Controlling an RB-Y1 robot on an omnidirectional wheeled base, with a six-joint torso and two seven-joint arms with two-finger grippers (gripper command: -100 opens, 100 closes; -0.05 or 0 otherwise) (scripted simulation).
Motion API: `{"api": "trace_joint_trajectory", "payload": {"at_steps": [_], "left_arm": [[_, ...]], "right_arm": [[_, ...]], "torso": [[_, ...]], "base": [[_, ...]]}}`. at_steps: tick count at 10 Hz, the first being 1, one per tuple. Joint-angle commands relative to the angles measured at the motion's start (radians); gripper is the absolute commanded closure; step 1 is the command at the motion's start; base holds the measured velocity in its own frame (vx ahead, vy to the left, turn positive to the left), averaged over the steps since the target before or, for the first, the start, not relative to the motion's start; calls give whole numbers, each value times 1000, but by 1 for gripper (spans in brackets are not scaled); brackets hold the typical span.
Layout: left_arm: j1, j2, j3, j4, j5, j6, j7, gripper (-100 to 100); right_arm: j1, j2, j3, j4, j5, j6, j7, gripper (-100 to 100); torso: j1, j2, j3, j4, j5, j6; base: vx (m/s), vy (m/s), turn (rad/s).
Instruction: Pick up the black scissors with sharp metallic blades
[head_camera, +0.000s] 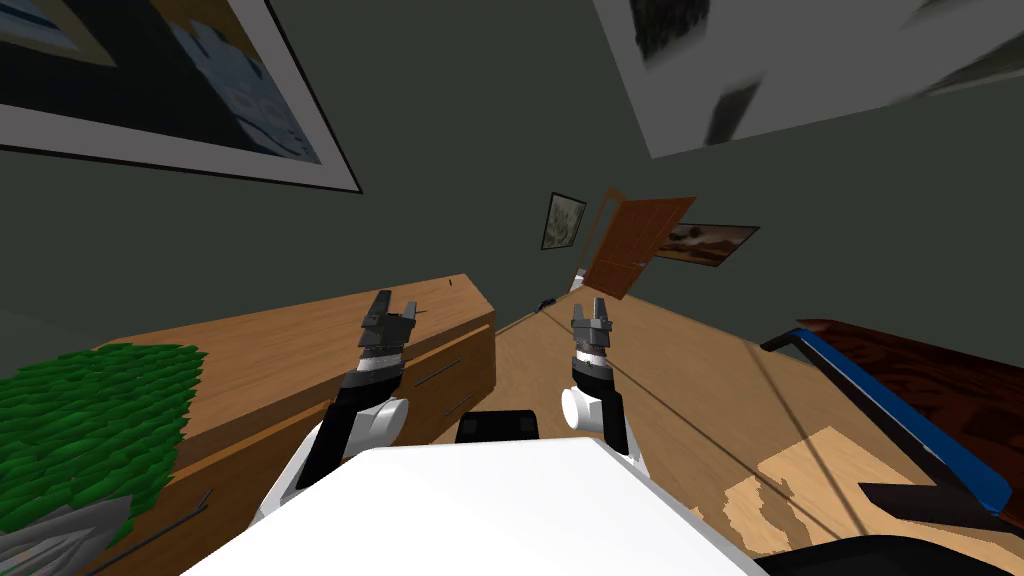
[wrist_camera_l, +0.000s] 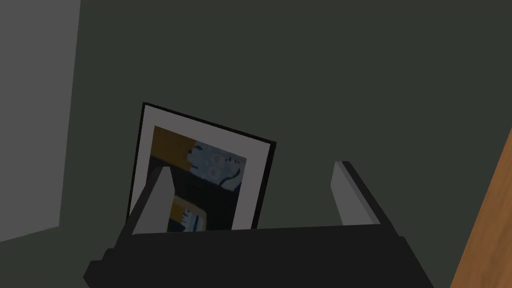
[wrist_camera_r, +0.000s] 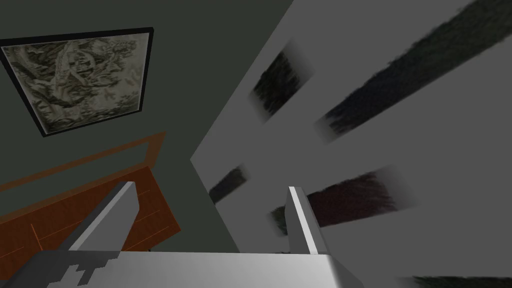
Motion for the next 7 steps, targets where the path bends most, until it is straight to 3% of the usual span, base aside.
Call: {"api": "trace_joint_trajectory", "payload": {"at_steps": [1, 6, 7], "left_arm": [[-2, 31, 9, 8, -7, 13, 2, -100], [-15, 172, 57, 61, -36, 94, 11, -100], [-15, 177, 57, 61, -36, 94, 11, -100]], "right_arm": [[0, 0, 0, 0, 0, 0, 0, 0], [0, 0, 0, 0, 0, 0, 0, 0], [0, 0, 0, 0, 0, 0, 0, 0]], "torso": [[0, 0, 0, 0, 0, 0], [-1, 4, 3, 1, 0, 0], [0, 4, 2, 1, 0, 0]], "base": [[-41, -22, -20], [-72, -21, -35], [-37, -10, -24]]}}
